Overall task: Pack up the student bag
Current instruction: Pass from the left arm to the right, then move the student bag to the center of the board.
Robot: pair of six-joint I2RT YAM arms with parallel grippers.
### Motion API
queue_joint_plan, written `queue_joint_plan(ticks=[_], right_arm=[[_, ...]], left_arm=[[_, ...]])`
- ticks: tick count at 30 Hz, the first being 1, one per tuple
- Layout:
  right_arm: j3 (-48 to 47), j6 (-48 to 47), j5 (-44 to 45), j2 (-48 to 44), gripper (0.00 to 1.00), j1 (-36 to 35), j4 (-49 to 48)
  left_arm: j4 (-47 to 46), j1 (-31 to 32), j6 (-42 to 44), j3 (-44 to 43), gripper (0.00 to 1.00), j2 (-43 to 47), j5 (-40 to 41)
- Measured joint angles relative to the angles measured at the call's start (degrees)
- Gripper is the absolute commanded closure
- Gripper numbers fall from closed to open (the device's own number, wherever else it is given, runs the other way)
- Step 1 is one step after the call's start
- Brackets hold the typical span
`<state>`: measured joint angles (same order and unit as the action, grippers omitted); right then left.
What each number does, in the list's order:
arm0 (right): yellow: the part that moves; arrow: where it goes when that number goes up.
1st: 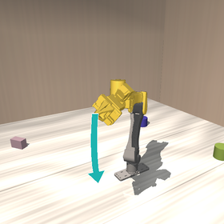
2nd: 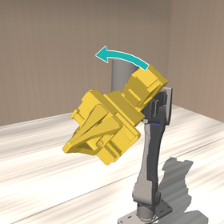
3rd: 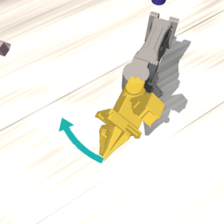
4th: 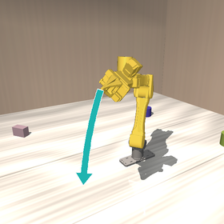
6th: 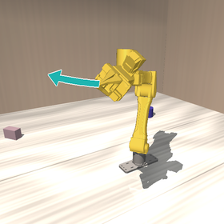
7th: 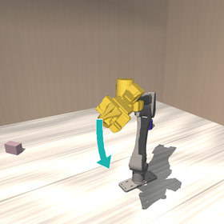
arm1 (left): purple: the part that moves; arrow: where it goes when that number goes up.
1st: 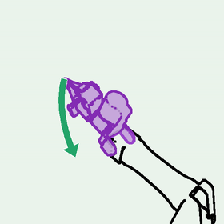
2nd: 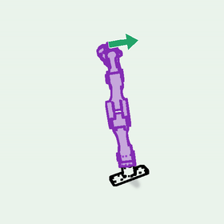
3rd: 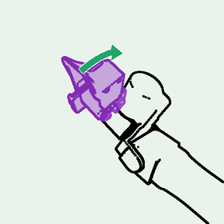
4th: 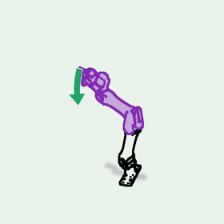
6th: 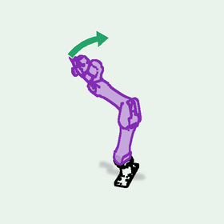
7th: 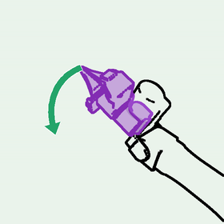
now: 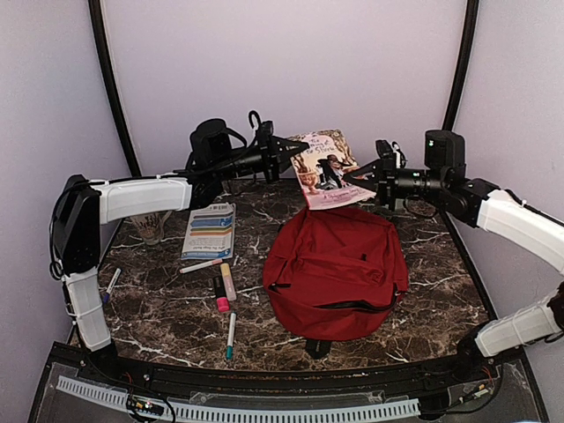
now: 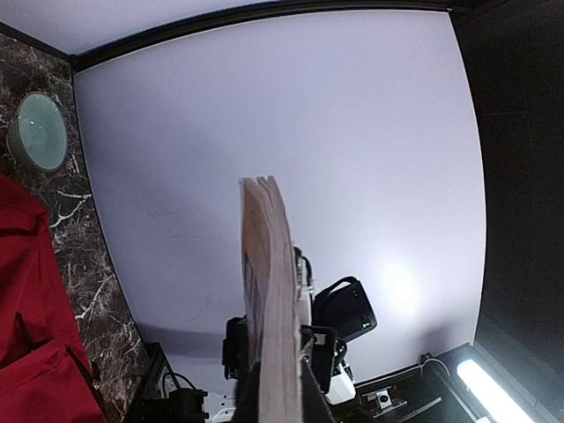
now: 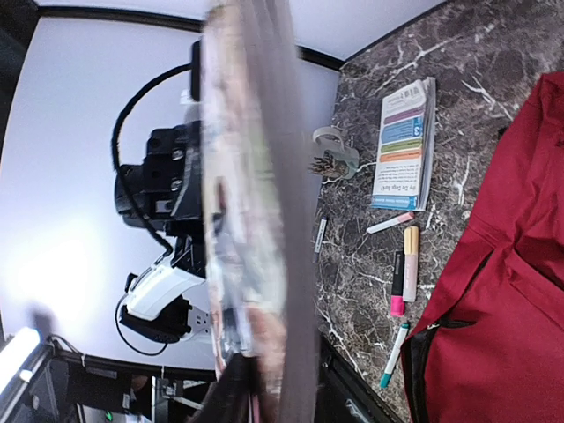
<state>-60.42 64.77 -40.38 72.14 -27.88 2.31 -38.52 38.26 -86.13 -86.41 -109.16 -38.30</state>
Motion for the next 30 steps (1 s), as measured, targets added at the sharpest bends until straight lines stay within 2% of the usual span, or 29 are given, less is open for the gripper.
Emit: queue_joint_plan(ticks=[3, 6, 10, 13, 17, 21, 22, 24, 25, 30], right_arm=[[-0.48, 0.15, -0.76, -0.42, 0.99, 0.0, -1.84], [-0.44, 0.37, -0.94, -0.74, 1.0, 0.0, -1.77], [-0.52, -0.74, -0.28, -1.53, 1.0, 0.0, 1.07], [-0.76, -2.34, 0.42, -2.25, 1.0, -0.11, 6.1], [-2.43, -6.32, 3.76, -3.15, 1.0, -0.28, 16.65], [-2.95, -10.23, 7.76, -5.68, 1.0, -0.5, 25.75], [-2.97, -10.95, 8.7, -6.56, 1.0, -0.48, 27.78], [-2.99, -12.02, 10.29, -8.22, 1.0, -0.42, 30.67], [-3.06, -12.22, 11.82, -9.22, 1.0, -0.24, 32.46], [-3.69, -12.2, 23.8, -12.74, 1.0, 2.36, 40.09]], left_arm=[[1.31, 0.0, 0.7, -0.42, 1.0, -0.74, -0.02], [2.69, 0.02, 2.01, -0.55, 1.0, -1.07, -0.46], [6.21, 0.24, 5.68, -0.59, 0.89, -1.07, -1.27], [11.28, 0.28, 10.82, -0.61, 0.86, -0.81, -2.86], [21.92, 0.83, 21.33, -1.92, 0.82, -0.04, -4.15], [34.07, 2.71, 34.38, -4.26, 0.76, 1.88, -1.97], [37.13, 3.45, 38.05, -5.05, 0.73, 2.47, -0.83], [42.84, 5.16, 45.83, -6.71, 0.58, 3.69, 1.99], [46.66, 6.36, 50.64, -7.96, 0.54, 4.31, 4.2], [61.11, 11.08, 69.13, -12.39, 0.48, 5.05, 14.78]])
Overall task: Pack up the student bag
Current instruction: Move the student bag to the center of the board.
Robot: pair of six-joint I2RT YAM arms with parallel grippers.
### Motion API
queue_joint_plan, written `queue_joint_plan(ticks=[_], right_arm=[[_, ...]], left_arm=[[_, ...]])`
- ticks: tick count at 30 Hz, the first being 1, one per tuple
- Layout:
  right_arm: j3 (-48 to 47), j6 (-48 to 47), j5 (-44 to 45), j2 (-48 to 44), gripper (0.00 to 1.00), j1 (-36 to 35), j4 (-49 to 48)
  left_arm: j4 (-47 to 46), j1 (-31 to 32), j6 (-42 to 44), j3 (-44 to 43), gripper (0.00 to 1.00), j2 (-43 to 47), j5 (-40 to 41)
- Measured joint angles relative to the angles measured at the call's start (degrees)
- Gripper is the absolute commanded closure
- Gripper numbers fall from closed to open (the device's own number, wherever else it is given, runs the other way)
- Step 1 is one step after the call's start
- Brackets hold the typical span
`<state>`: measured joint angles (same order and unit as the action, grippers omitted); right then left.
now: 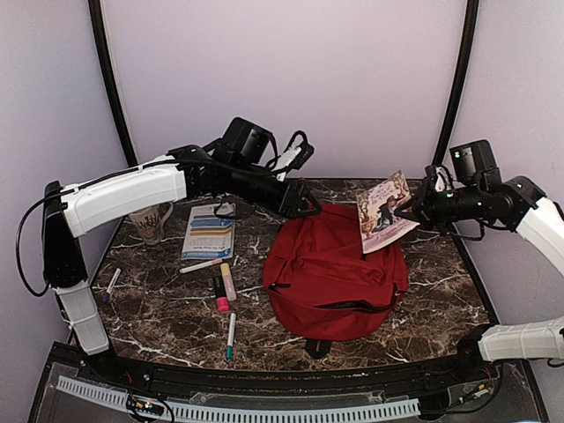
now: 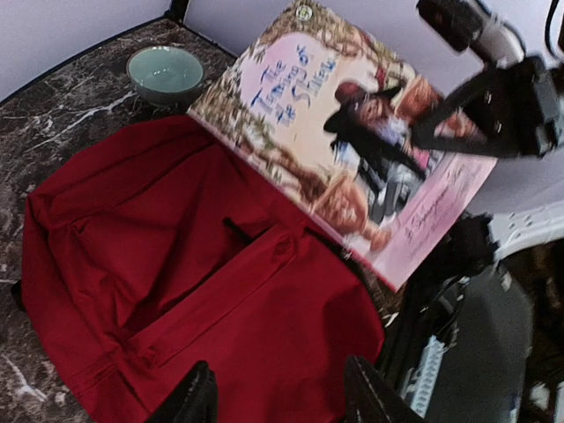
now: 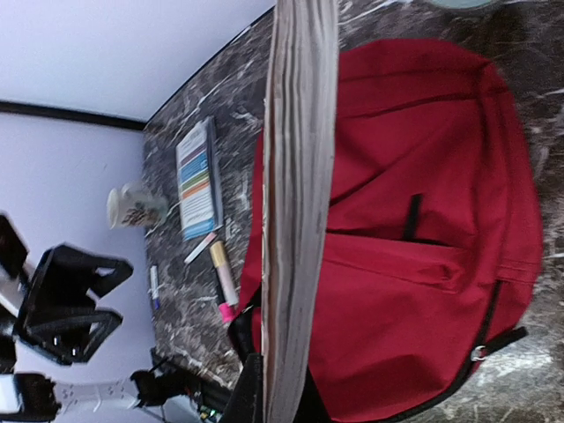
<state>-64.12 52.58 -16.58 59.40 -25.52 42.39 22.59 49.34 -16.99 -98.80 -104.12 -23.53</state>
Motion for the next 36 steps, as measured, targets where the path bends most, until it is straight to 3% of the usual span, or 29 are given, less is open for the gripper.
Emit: queue_joint_plan(ticks=[7, 13, 20, 26, 32, 36], right_arm=[[0.0, 1.81, 18.43, -3.39, 1.0, 0.52, 10.67], [0.24, 4.74, 32.13, -0.72, 1.0, 1.05, 20.68], [2.67, 3.87, 39.93, 5.62, 1.0, 2.49, 23.91], [5.2, -4.63, 37.55, 12.2, 1.0, 5.38, 18.34], [6.25, -16.68, 27.1, 17.4, 1.0, 7.04, 6.82], [6.21, -24.46, 15.39, 21.22, 1.0, 7.65, -0.44]], left_arm=[[13.9, 5.6, 17.4, 1.05, 0.5, -0.07, 13.05], [18.12, 5.9, 20.92, 2.82, 0.51, -0.28, 17.64], [20.98, 5.79, 21.49, 3.52, 0.51, -0.28, 20.0], [25.55, 5.79, 21.33, -0.94, 0.52, -2.08, 20.11], [26.34, 5.79, 20.55, -1.68, 0.53, -2.14, 19.69], [27.1, 5.79, 19.78, -1.68, 0.53, -2.14, 19.74]])
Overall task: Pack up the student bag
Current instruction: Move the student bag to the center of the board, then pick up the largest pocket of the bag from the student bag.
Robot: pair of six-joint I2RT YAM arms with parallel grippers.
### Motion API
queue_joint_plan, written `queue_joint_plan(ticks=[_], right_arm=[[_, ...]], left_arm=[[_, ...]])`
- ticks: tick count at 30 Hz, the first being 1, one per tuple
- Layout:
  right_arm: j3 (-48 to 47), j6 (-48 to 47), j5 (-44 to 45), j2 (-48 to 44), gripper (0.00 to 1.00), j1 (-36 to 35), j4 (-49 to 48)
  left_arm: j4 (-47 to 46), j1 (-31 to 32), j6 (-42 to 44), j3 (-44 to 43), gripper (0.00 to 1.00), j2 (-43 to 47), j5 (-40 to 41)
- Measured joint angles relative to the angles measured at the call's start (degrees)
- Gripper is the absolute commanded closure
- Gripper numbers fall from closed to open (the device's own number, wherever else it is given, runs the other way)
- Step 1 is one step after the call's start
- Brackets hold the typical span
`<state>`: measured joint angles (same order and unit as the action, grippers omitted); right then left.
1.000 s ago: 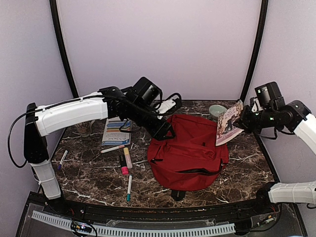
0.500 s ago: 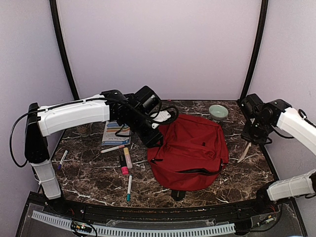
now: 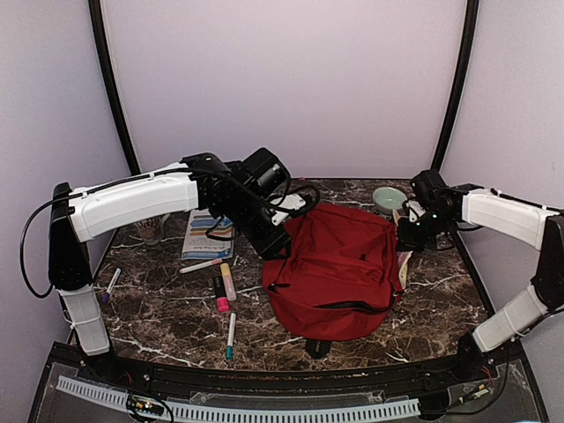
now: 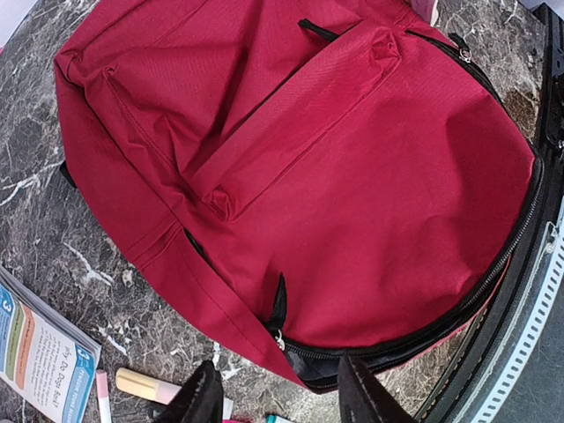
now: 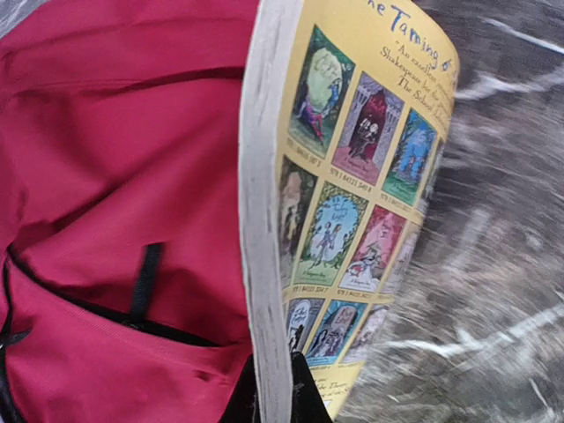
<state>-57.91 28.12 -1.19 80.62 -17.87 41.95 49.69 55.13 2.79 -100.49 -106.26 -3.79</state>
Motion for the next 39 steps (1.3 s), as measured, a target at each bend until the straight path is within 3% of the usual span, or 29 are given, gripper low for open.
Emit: queue_joint_plan(ticks=[5, 13, 17, 22, 29, 39], right_arm=[[-2.69, -6.86, -12.26, 6.05, 1.0, 0.04, -4.74], [-16.5, -12.5, -24.57, 18.4, 1.0, -0.02, -11.02], [-24.85, -12.92, -25.24, 25.09, 1.0, -0.74, -11.37], [-32.3, -12.72, -18.36, 30.34, 1.0, -1.05, -8.2], [-28.57, -11.15, -7.74, 24.52, 1.0, 0.17, -3.13], [-18.71, -5.81, 0.0, 1.14, 1.0, 1.53, 1.7]], left_arm=[[0.22, 0.0, -0.52, 0.07, 0.53, 0.57, 0.02], [0.33, 0.0, -2.67, 2.49, 0.53, 3.28, 0.0], [0.42, 0.0, -3.69, 3.74, 0.53, 4.24, -0.31], [1.7, 0.22, -3.91, 3.74, 0.51, 4.28, -1.9], [2.75, 4.31, -4.24, 3.61, 0.49, 3.32, -5.84], [2.64, 6.14, -5.62, 0.74, 0.5, -4.46, -8.15]])
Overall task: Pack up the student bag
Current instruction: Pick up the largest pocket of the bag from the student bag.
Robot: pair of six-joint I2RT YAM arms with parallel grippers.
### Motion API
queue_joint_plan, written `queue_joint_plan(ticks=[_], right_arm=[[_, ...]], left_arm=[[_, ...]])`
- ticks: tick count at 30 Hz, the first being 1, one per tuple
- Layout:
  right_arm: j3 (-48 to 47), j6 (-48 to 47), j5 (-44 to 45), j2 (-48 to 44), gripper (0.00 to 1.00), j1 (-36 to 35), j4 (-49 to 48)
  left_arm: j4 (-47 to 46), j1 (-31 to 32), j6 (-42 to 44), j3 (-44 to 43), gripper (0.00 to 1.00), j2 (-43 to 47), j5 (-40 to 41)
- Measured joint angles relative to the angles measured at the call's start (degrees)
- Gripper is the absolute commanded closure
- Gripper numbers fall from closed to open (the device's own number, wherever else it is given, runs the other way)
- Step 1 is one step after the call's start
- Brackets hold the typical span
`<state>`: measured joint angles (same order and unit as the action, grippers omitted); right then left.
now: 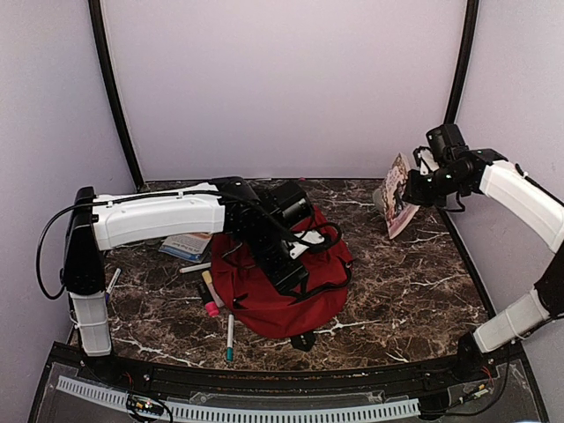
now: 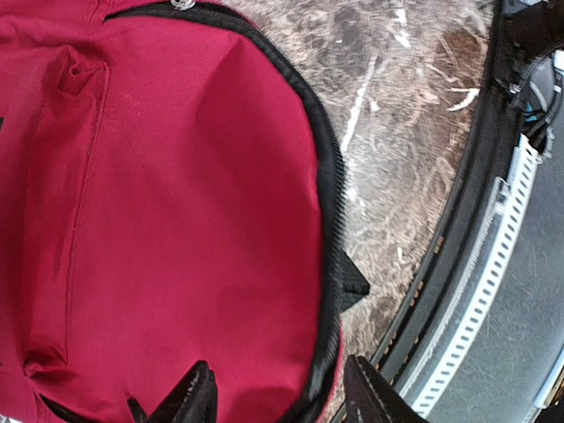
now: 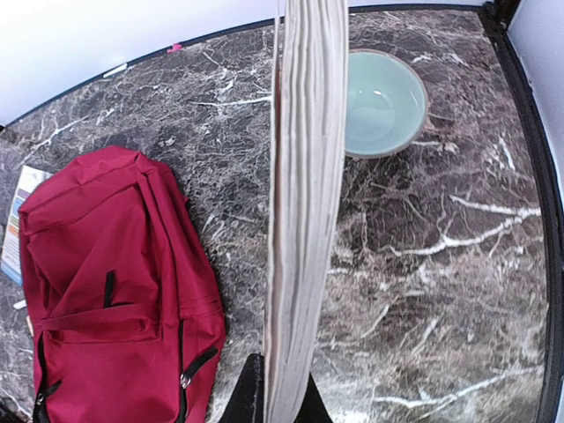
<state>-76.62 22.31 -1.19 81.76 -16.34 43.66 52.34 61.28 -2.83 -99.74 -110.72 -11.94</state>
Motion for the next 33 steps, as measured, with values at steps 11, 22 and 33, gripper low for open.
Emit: queue_joint_plan(ticks=[11, 22, 33], right_arm=[[6.25, 5.86, -2.73, -6.34, 1.0, 0.55, 1.53], [6.25, 5.95, -5.05, -7.13, 1.0, 0.57, 2.64], [7.02, 11.47, -13.44, -12.24, 1.0, 0.61, 4.76]], left_arm=[[-0.61, 0.02, -2.23, -1.46, 0.59, -3.78, 0.55], [-1.25, 0.02, -1.64, -3.5, 0.89, -7.89, -2.93], [0.63, 0.07, -3.06, -6.71, 1.0, -8.09, 4.87]])
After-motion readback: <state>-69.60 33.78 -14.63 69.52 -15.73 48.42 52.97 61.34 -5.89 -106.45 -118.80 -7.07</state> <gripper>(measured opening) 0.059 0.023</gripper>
